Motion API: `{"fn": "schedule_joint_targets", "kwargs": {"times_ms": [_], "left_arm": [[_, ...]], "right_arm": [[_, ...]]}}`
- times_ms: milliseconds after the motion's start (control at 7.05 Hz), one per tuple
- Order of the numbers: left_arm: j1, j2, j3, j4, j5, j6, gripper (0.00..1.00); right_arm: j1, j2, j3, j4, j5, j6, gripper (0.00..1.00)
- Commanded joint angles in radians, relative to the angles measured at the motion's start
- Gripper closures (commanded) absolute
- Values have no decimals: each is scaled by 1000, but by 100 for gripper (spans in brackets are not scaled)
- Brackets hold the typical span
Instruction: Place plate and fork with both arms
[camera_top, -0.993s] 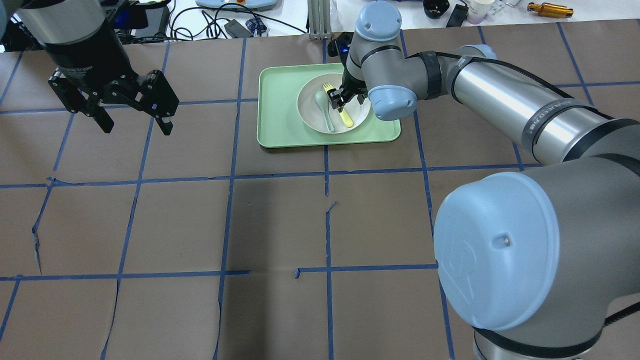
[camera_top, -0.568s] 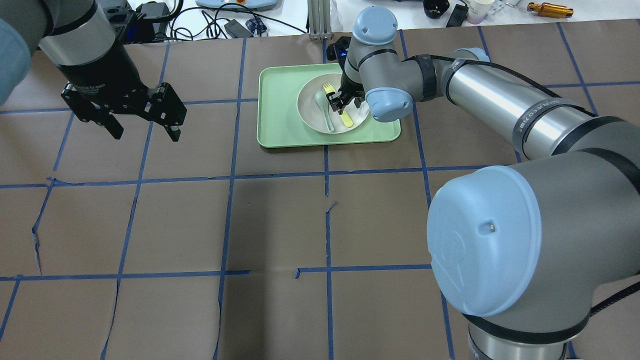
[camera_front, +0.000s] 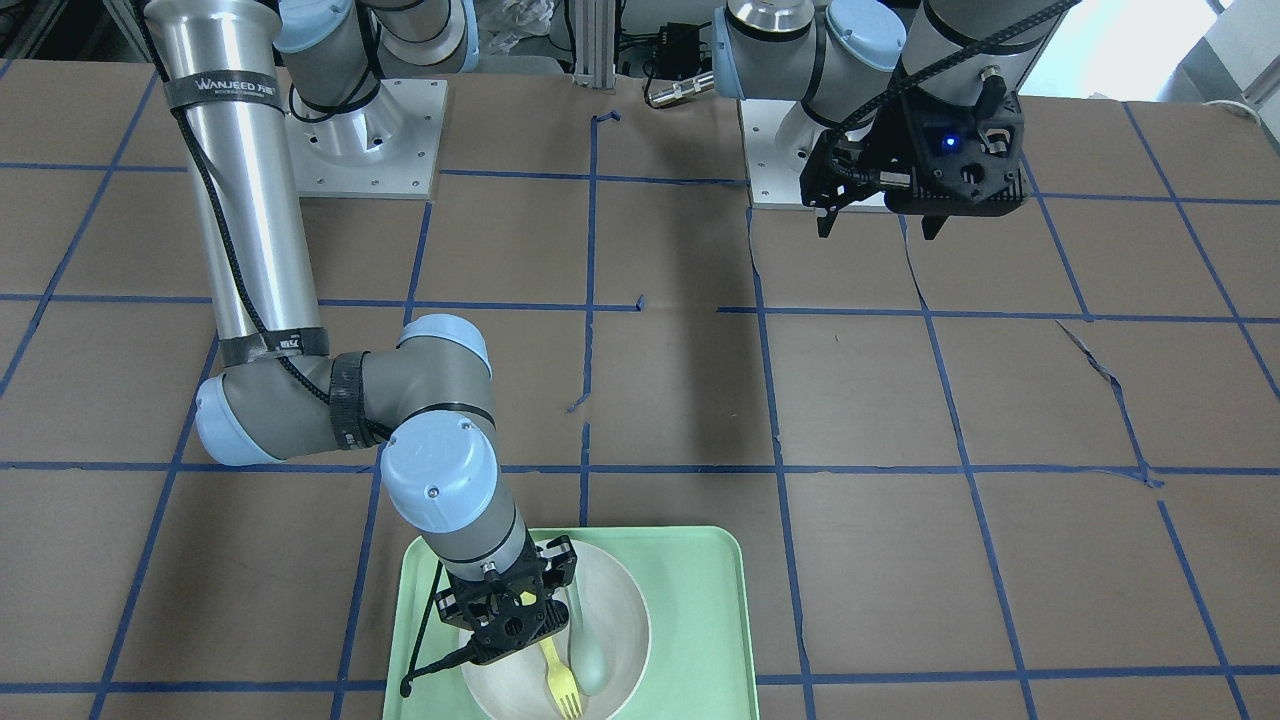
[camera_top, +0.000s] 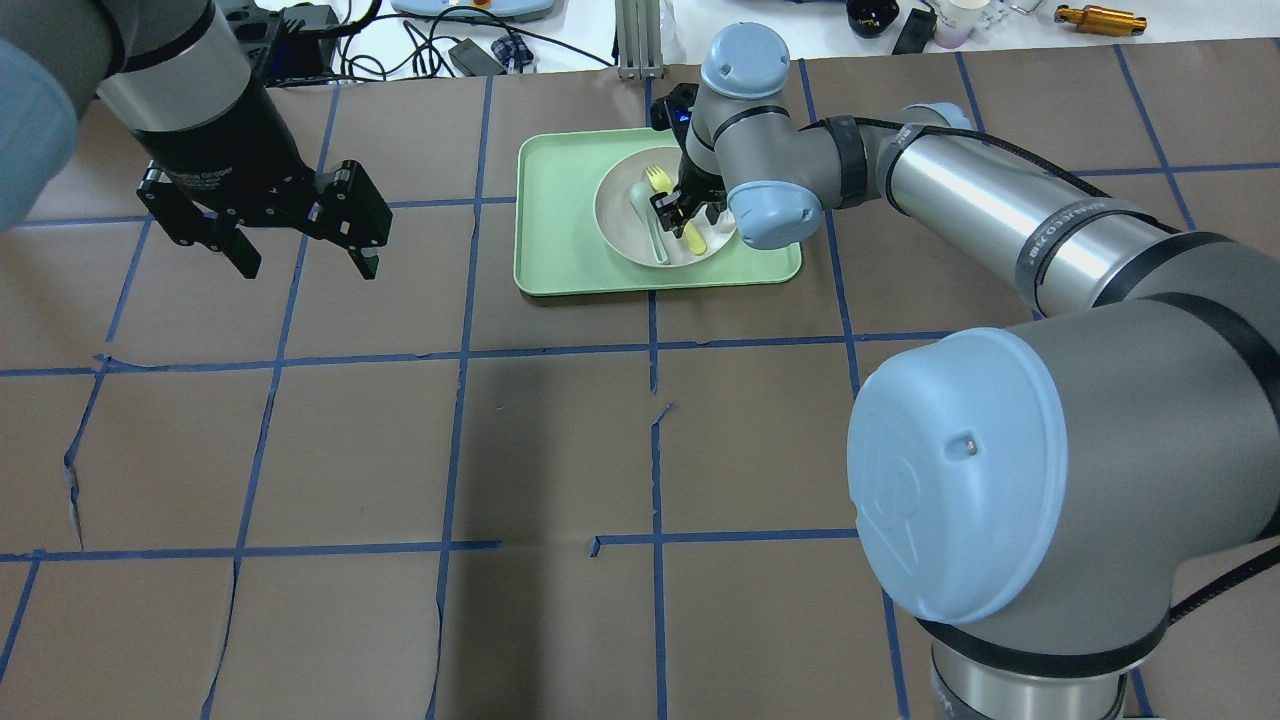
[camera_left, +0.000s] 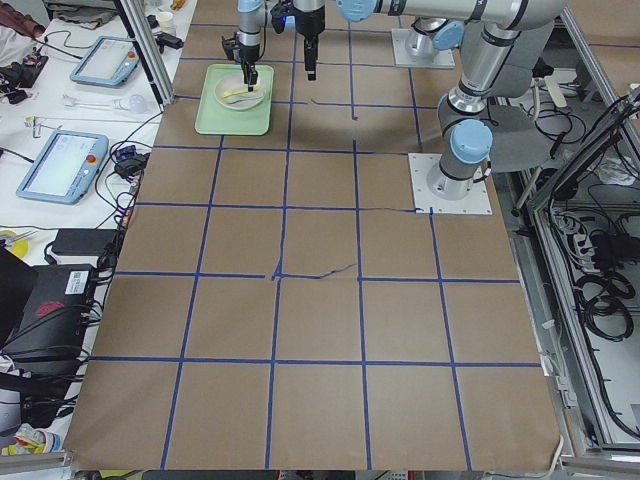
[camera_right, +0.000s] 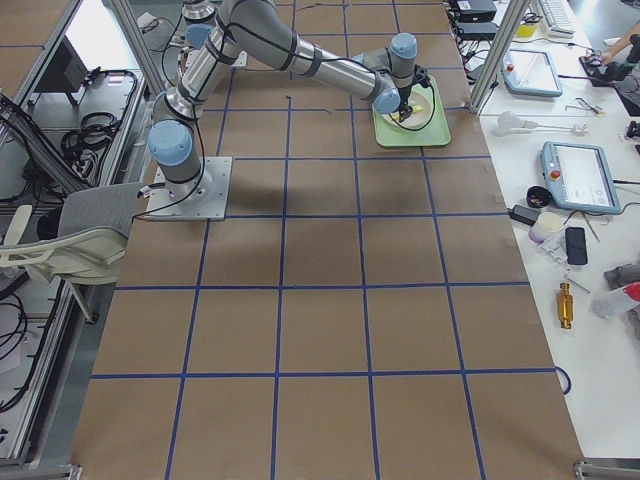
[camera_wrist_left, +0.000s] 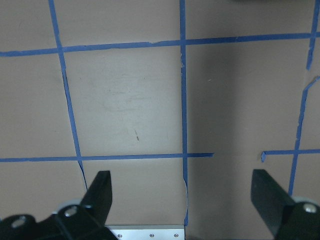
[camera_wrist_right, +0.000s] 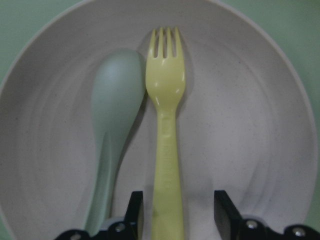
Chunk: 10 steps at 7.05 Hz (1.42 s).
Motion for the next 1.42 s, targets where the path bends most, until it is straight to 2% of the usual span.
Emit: {"fn": "schedule_joint_targets", "kwargs": {"times_ms": [0,284,426,568,993,1277], "left_arm": [[-2,9,-7,1,1,-1,0],[-2,1,-17,10,1,-2,0],[-2,9,-23,22,1,-2,0],[-2,9,-24,22,2,0,0],[-2,11,-24,22,-1,-1,0],[-2,11,-24,22,-1,-2,0]], "right_arm": [[2,1,3,1,15,-8,42],[2,3,8,3,15,-14,48],[2,3,6,6,15,-25,66],[2,3,8,6,16,-26,74],[2,-2,6,9,15,-22,86],[2,-42,-3,21,0,38,86]]}}
